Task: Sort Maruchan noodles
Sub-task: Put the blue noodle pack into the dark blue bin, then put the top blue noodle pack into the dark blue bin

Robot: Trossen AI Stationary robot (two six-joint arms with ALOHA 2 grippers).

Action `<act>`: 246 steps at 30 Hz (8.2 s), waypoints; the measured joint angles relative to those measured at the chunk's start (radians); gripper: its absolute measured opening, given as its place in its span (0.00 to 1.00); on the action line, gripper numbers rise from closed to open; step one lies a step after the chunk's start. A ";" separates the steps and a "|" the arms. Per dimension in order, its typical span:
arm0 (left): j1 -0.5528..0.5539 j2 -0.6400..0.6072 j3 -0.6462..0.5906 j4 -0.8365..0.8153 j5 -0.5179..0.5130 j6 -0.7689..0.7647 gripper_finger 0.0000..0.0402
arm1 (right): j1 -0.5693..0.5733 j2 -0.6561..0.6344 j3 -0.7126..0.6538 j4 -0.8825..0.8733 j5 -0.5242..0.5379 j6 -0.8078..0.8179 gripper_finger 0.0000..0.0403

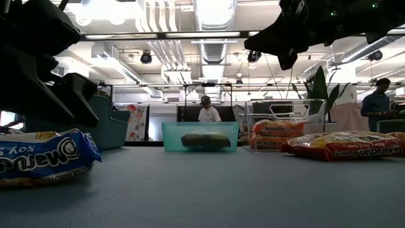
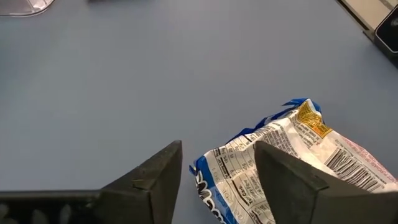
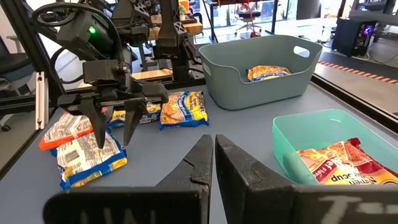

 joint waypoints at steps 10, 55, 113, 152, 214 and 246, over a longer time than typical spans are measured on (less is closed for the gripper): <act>0.000 0.015 -0.004 0.024 0.001 -0.011 0.49 | 0.000 0.000 0.000 0.000 -0.002 0.002 0.02; 0.011 0.146 -0.040 0.333 0.077 0.038 0.00 | 0.000 0.000 0.000 0.000 -0.002 0.009 0.02; 0.066 0.213 -0.050 0.375 0.139 -0.062 0.44 | 0.000 0.000 0.000 0.000 -0.002 0.018 0.02; 0.065 0.025 -0.061 0.461 0.110 0.152 0.00 | 0.000 0.000 0.000 0.000 -0.002 0.024 0.02; 0.938 -0.586 0.426 -1.172 0.143 0.416 0.00 | 0.000 0.000 -0.010 -0.037 0.002 0.026 0.02; 0.313 0.056 0.412 -1.373 0.192 -0.163 0.00 | -0.024 0.000 0.105 -0.063 -0.008 -0.097 0.02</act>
